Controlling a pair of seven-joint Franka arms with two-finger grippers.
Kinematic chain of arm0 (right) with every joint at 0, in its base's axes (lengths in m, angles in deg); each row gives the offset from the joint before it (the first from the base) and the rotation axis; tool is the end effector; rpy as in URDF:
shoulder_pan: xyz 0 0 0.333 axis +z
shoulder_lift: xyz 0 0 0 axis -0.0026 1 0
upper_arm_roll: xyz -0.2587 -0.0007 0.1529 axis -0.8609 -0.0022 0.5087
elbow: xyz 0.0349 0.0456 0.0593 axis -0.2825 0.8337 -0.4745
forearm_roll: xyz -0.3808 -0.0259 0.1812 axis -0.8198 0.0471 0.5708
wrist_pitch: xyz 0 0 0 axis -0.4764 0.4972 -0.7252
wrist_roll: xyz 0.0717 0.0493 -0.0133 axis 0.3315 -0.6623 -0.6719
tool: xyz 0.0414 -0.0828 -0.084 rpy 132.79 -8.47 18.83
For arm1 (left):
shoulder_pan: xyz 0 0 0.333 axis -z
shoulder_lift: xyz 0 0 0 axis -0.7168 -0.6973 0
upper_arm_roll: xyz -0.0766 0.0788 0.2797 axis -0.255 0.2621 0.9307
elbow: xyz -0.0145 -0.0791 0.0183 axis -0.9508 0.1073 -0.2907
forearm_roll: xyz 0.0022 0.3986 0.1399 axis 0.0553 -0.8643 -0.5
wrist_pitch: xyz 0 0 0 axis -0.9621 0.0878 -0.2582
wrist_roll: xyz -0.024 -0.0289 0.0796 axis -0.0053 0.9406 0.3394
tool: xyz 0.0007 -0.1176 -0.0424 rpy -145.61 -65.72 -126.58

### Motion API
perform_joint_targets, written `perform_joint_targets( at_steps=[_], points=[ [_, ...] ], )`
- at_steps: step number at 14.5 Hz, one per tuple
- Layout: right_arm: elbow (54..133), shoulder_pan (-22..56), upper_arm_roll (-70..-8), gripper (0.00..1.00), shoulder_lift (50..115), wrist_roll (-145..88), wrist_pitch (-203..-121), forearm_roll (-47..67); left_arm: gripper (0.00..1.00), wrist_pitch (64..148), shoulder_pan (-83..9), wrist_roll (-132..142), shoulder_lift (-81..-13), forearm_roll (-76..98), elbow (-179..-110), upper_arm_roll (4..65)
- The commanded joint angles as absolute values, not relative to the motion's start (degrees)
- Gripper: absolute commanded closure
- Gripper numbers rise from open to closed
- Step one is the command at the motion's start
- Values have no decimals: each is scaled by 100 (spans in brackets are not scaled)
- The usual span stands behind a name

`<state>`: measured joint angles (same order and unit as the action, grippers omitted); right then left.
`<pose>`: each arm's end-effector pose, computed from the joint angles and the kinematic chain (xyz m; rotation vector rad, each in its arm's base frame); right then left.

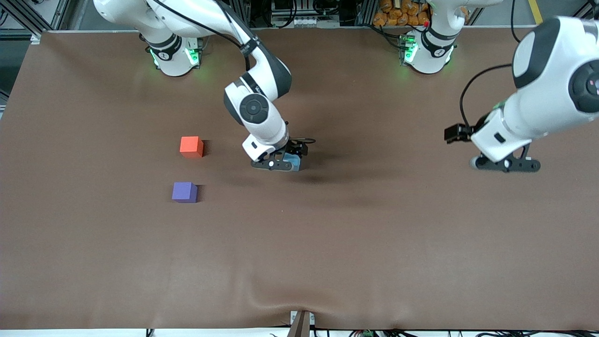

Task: Place blue block between orange and purple blocks
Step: 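Grasp the blue cube with the right gripper while the left gripper releases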

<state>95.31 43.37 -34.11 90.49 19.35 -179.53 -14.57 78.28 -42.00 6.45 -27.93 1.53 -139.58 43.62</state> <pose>0.4954 0.4693 0.2127 -3.0044 0.2044 0.1275 0.5842 -0.1278 0.4844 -3.0890 0.1306 0.3211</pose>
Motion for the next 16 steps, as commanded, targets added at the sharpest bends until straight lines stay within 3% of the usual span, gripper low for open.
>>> perform_joint_targets(
  at_steps=[1, 4, 9, 11, 12, 14, 16],
  points=[
    [9481, 4433, -3494, 0, 9132, 2162, -17945, -1793, 0, 8055, -4314, 628, -2136, 227, -14661, 4377],
    [9473, 4468, -3494, 0, 9264, 2250, -18225, -1802, 0, 7809, -4447, 689, -2206, 227, -14187, 4448],
    [9473, 4538, -3503, 0, 9545, 2320, -18464, -1846, 0, 7641, -4438, 435, -1847, 130, -14133, 4720],
    [9473, 4538, -3494, 55, 9554, 2312, -18455, -1986, 0, 7641, -4368, 172, -1732, 130, -14124, 4738],
    [9464, 4512, -3494, 98, 9546, 2303, -18403, -2039, 0, 7641, -4368, 127, -1627, 130, -14124, 4738],
    [9429, 4415, -3503, 100, 9345, 2259, -18123, -2039, 0, 7641, -4429, 118, -1495, 139, -14116, 4720],
    [9306, 4074, -3512, 100, 8863, 2163, -17063, -2057, 0, 7606, -4429, 109, -1389, 139, -14115, 4712]
  ],
)
